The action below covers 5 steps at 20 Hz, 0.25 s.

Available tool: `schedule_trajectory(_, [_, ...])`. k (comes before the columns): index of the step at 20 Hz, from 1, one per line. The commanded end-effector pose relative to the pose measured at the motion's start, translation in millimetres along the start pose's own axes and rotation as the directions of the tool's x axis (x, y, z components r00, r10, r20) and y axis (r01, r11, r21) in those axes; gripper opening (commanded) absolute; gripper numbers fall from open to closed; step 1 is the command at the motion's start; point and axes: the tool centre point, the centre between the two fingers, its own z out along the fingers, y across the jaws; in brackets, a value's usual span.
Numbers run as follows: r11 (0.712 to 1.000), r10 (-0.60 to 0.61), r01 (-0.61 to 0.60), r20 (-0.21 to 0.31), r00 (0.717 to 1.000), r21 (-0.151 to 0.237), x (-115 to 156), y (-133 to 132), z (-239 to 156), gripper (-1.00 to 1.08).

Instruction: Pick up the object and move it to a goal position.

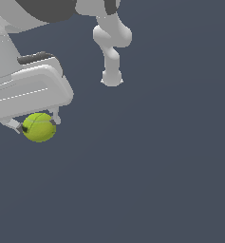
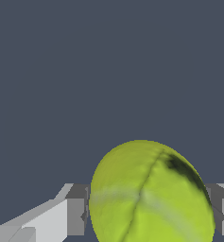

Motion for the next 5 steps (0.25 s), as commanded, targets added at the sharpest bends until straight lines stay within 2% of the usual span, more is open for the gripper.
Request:
schedule_trajectory(1, [1.000, -0.002, 0.002, -0.002, 1.000, 0.000, 1.0, 0.1, -1.9, -1.00])
schedule_trajectory(5, [1.000, -0.001, 0.001, -0.002, 1.000, 0.000, 1.0, -0.8, -1.1, -1.00])
